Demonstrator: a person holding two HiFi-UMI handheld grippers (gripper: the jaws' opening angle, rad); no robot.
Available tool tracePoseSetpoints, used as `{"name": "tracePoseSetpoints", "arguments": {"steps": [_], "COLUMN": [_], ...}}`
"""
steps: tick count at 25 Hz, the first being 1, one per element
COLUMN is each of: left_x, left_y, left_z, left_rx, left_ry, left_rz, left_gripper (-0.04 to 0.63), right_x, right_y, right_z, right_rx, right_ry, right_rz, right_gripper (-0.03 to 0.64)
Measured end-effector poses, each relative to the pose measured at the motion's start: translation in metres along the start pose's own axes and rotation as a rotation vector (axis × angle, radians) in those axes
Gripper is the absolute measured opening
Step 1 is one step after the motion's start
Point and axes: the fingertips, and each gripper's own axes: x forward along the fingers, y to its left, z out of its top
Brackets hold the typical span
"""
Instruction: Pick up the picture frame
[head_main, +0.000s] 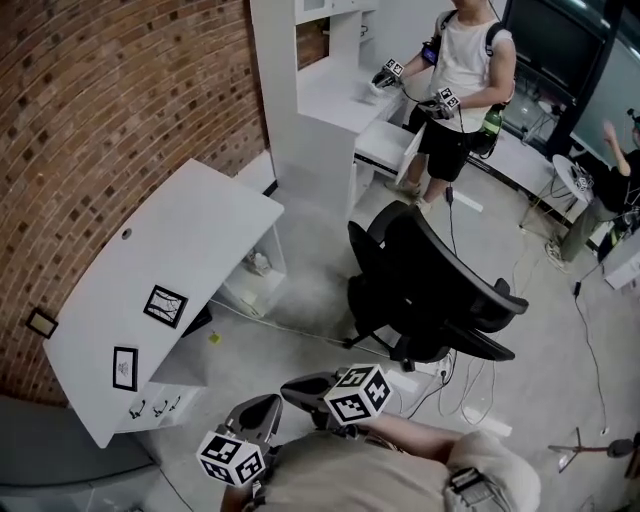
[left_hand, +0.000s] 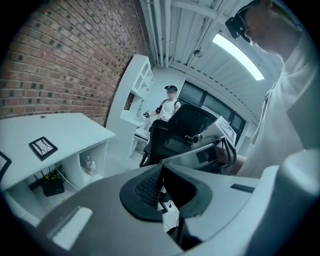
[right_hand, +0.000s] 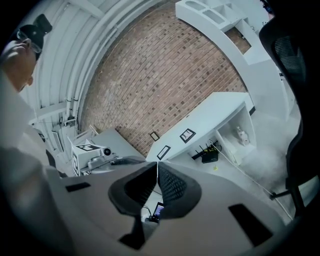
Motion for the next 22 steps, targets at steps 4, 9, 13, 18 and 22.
{"name": "tracePoseSetpoints", "arguments": {"steps": [4, 9, 13, 18, 22], "left_x": [0.004, -0.001, -0.009, -0.033, -0.051], "left_y": [0.014, 0.04, 0.069, 0.106, 0.135], "left_z": [0.014, 0.02, 0.028, 0.041, 0.06], "left_rx": [-0.011, -0.033, -0.055, -0.056, -0.041], "left_ry": [-0.016, -0.026, -0.063, -0.093, -0.131], "left_rz": [0.04, 0.077, 0.073, 0.064, 0.059], "left_gripper": [0.006, 0.006, 0.006, 0.006, 0.006], "right_x": [0.003, 0.019, 0.045, 0.085, 0.109], "right_y": [-0.012, -0.016, -0.02, -0.012, -0.002], "right_z": [0.02, 0.029, 0.034, 0.054, 0.072], "right_rx": [-0.009, 0.005, 0.022, 0.005, -0.045], "right_ry": [0.004, 0.019, 0.039, 0.05, 0.051], "right_rz": [0.006, 0.015, 0.007, -0.017, -0.021], "right_gripper": [0.006, 0.006, 0.006, 0.006, 0.006]}}
